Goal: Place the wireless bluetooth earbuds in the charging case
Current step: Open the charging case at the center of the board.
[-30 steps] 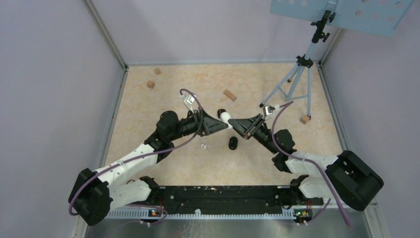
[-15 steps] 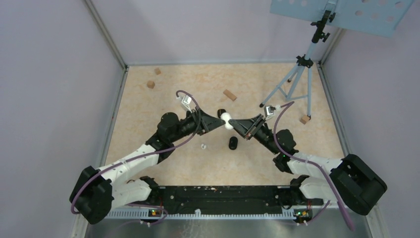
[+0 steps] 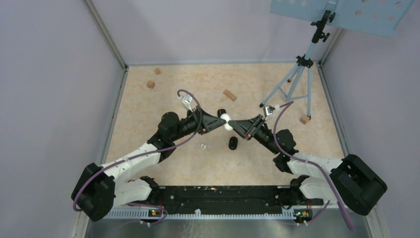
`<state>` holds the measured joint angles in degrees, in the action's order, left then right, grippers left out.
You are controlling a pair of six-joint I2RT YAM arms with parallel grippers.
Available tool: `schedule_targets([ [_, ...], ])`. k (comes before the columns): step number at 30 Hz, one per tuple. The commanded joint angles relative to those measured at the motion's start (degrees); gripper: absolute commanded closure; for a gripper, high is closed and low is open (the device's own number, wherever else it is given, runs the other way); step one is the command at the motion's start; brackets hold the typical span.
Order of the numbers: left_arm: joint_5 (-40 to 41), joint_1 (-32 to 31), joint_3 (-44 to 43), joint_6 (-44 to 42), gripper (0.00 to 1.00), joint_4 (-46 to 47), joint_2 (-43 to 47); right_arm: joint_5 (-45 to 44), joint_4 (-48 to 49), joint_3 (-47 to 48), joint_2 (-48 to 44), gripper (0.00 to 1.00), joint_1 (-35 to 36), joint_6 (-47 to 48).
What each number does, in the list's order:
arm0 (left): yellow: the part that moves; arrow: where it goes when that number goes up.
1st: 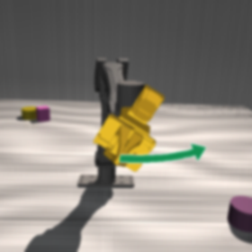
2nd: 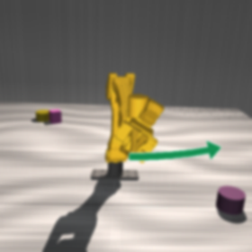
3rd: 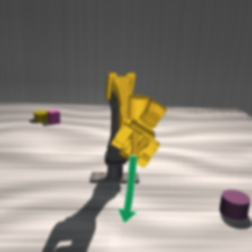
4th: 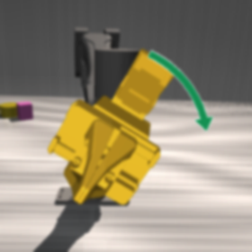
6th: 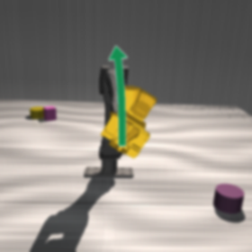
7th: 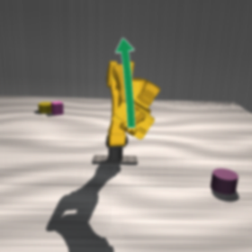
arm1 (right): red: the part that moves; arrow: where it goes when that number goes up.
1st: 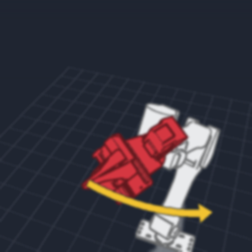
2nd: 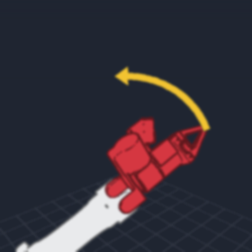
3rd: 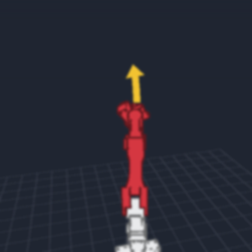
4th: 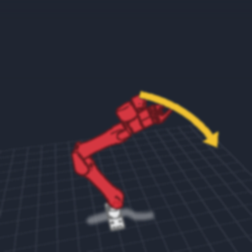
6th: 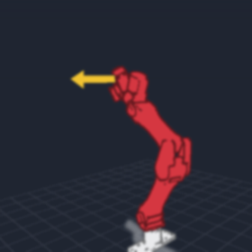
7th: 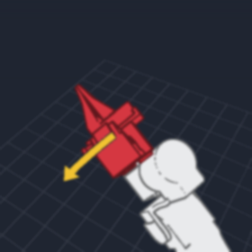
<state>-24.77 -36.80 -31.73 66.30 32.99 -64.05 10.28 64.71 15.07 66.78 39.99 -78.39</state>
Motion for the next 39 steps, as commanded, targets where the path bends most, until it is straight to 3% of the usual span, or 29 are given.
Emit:
schedule_targets([
  [1,-1.6,0.2,-2.6,0.1,0.45,2.9,-0.7,1.1,2.4,2.8,-0.4,1.0,0.0,1.2],
  [9,-1.7,0.2,-2.8,0.9,0.55,3.3,-1.3,2.4,4.9,2.9,1.4,1.0,0.2,0.4],
  [16,-1.3,0.2,-2.6,1.7,0.82,3.8,-0.8,2.6,5.0,2.9,1.7,1.0,0.2,-0.3],
  [22,-1.7,1.0,-0.5,2.9,0.99,6.2,0.7,2.4,9.2,1.5,3.9,1.0,0.2,-3.6],
  [34,-7.7,3.9,2.1,2.7,1.0,8.3,4.7,1.9,32.8,-1.6,16.9,1.0,-0.6,-17.0],
  [39,-9.2,5.2,1.7,2.2,1.0,7.9,5.5,2.8,33.6,-0.7,18.4,0.97,-0.6,-18.0],
])
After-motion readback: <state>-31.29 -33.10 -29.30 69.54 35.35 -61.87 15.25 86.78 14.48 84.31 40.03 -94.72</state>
